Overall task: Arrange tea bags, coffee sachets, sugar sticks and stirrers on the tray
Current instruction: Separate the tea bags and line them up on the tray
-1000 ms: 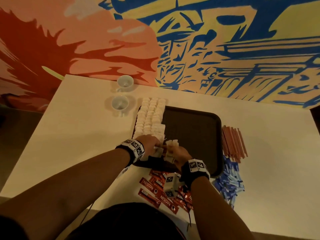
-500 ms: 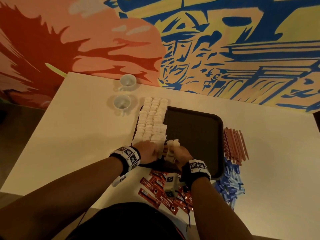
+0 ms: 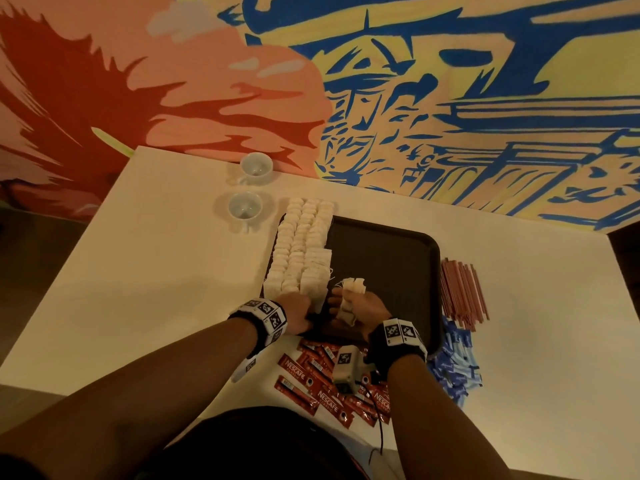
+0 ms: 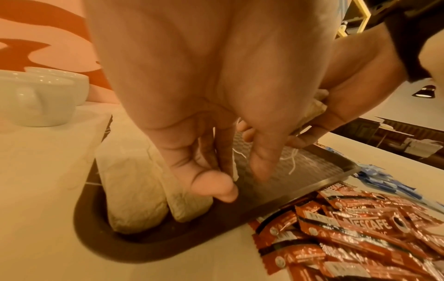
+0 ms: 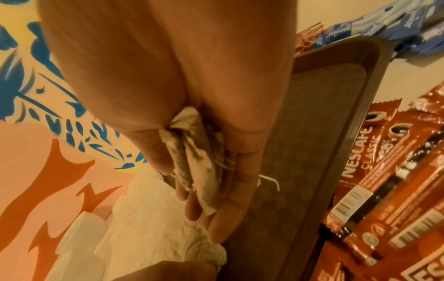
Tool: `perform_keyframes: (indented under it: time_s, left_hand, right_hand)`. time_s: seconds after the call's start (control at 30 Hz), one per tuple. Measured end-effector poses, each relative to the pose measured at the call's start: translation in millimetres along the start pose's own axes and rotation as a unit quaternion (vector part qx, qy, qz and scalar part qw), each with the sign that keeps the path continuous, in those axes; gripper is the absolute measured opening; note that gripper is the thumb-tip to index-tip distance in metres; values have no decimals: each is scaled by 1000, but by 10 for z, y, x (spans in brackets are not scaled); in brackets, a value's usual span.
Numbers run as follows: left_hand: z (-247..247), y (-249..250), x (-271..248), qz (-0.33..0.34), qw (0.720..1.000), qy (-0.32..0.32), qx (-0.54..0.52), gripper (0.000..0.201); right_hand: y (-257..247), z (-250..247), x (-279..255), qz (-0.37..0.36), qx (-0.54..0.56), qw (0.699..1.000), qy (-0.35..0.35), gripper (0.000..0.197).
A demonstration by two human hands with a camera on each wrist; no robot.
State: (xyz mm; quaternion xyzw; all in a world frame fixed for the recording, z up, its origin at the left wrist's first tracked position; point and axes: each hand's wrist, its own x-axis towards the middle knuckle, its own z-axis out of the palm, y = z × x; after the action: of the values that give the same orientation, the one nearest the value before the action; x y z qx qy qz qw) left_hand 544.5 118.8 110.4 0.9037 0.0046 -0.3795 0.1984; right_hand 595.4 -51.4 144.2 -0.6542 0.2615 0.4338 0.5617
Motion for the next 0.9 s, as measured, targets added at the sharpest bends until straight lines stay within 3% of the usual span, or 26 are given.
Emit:
perform_keyframes:
  time_s: [0.3,0.43,0.57,0.73,0.9]
  left_hand:
    - [-16,92,-95,-18,1000,18,-14,43]
    - [-117,96,-200,-19,999,30,-41,38]
    - [-278,131,-382,-8,989,87,-117,26]
    - [-445,275,-632,38,948,176,-262,17]
    - [-543,597,-935,87,891,198,-400,11]
  right_hand:
    - [-32,-127,-233,-18,8,1000,-4,22]
    - [-17,-196,-342,-32,85,995,-39,31]
    - [-41,-318,-497,-62,138,985,-82,41]
    - [-61,-514,-741,-120,133,975,-134,33]
    - [-70,-706,-996,-167,96,969,-152,26]
